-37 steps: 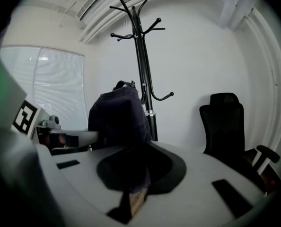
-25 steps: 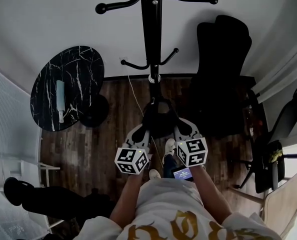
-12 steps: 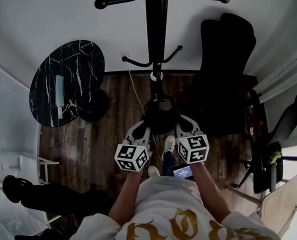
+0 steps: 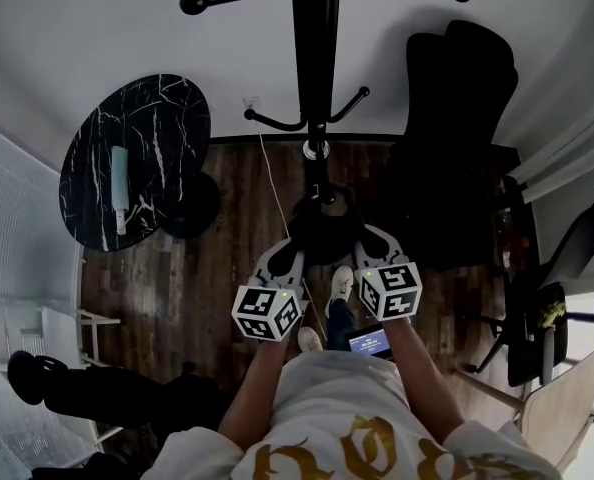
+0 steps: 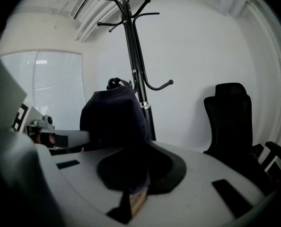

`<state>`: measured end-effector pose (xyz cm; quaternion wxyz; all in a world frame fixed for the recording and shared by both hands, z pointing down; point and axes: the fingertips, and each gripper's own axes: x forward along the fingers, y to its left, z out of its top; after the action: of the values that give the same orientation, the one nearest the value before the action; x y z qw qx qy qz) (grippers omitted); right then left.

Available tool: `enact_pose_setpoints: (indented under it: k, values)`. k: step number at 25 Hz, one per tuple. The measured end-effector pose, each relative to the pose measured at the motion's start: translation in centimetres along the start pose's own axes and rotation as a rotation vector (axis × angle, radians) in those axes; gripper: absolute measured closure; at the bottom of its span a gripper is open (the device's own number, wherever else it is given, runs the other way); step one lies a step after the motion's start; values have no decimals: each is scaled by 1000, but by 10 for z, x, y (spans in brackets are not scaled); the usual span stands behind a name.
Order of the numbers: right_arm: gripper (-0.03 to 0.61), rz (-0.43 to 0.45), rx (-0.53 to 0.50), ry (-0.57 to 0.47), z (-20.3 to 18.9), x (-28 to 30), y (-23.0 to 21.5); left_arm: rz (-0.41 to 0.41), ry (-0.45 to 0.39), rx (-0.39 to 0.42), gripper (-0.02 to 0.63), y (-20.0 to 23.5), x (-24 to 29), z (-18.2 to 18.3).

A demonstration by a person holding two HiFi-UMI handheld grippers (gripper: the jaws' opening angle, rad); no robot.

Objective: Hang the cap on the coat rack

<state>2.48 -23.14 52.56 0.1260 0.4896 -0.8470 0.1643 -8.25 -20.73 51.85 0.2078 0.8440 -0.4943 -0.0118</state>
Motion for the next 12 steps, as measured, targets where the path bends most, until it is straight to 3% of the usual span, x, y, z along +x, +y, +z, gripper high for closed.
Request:
enact_pose_setpoints:
  k: [12]
  values:
    - [549, 7, 8, 18, -9, 8, -3, 5, 13, -15, 587, 6, 5, -6]
